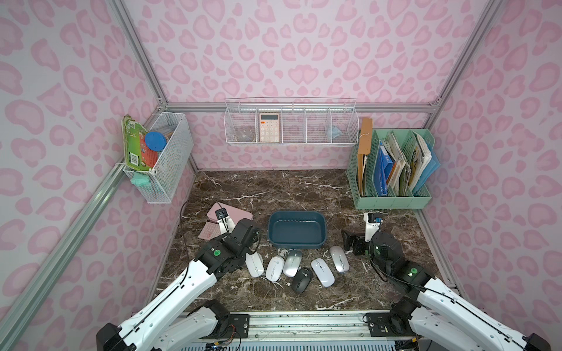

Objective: Take out the mouse from the storage box
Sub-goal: Reset both arms

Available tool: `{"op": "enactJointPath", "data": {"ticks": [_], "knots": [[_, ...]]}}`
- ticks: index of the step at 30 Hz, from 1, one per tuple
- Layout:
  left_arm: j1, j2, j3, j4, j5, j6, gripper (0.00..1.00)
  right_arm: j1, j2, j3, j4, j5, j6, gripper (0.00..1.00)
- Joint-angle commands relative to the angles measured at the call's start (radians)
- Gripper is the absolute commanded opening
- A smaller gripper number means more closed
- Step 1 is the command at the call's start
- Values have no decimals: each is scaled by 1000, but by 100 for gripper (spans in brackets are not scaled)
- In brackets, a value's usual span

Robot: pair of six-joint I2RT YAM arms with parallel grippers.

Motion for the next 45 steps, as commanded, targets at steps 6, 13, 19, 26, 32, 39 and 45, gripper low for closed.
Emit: {"op": "enactJointPath", "data": {"ticks": [6,13,19,26,32,39,45], "knots": [[108,9,-207,523,-174,357,99,-68,-51,-30,123,180,-69,99],[279,128,-237,701,-117,467,99,-107,-41,-95,302,234,-183,99],[436,203,-435,1199,206,730,99,-172,19,-130,387,297,-248,99],[573,361,-491,1408,424,703,99,-310,137,-182,546,282,-297,99],[625,416,-492,1477,499,722,99,-370,283,-246,768,283,-380,99],[726,686,-506,1806,690,732,99,-422,520,-274,1045,286,-453,99],[745,629,-399,1503,668,679,100,-471,665,-321,1400,128,-564,99]]}}
